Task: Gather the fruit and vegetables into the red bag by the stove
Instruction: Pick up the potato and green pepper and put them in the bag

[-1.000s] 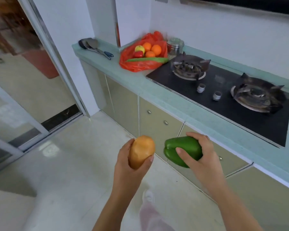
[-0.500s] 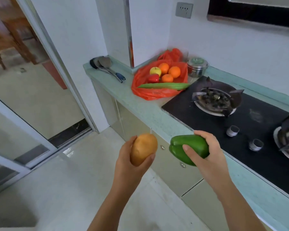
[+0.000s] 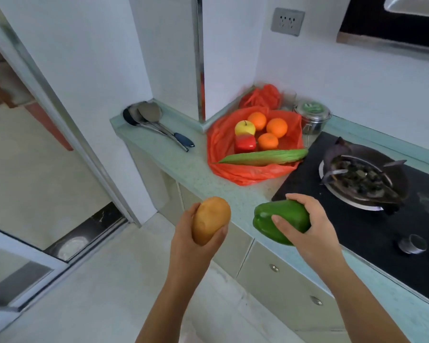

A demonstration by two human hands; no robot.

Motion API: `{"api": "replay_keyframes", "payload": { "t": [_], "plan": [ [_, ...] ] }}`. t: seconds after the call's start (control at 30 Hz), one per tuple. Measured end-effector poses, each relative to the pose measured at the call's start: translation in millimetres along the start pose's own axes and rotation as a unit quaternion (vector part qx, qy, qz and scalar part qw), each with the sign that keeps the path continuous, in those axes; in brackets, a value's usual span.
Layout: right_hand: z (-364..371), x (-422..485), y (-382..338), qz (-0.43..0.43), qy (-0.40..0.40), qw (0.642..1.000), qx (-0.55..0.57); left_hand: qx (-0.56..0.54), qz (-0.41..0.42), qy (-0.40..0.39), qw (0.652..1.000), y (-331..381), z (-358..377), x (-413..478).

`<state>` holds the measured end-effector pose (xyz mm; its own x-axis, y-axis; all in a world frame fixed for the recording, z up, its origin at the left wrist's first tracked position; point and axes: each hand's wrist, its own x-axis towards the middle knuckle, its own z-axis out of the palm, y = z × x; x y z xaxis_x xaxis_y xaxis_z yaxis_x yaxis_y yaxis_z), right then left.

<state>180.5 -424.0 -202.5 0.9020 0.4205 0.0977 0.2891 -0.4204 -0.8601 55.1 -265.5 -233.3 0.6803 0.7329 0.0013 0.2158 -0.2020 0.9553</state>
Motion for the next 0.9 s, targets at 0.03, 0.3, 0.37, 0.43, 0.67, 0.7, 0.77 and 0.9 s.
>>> {"api": "replay_keyframes", "payload": {
  "t": [0.03,0.3,0.37,0.43,0.67,0.7,0.77,0.9],
  "plan": [
    [14,13,-12,-0.008,0.001,1.000,-0.003,0.003,0.005,0.002,1.000,-2,-10,18],
    [87,83,-54,-0.006,0.024,0.999,-0.024,0.000,-0.009,-0.025,1.000,-23,-47,125],
    [91,90,-48,0.013,0.027,0.999,-0.033,-0.003,-0.014,-0.034,0.999,-27,-45,140],
    [92,103,-44,0.037,0.045,0.998,-0.035,-0.003,-0.020,-0.042,0.999,-32,-41,158],
    [94,168,-21,0.063,0.096,0.993,-0.025,0.024,0.006,-0.087,0.996,-29,-5,237],
    [94,179,-16,0.064,0.104,0.992,-0.024,0.031,0.013,-0.100,0.994,-27,2,249],
    [91,203,-6,0.071,0.120,0.990,-0.023,0.047,0.018,-0.127,0.991,-22,18,275],
    [82,245,11,0.086,0.158,0.983,-0.029,0.084,0.029,-0.171,0.981,-18,50,325]
  ]
}}
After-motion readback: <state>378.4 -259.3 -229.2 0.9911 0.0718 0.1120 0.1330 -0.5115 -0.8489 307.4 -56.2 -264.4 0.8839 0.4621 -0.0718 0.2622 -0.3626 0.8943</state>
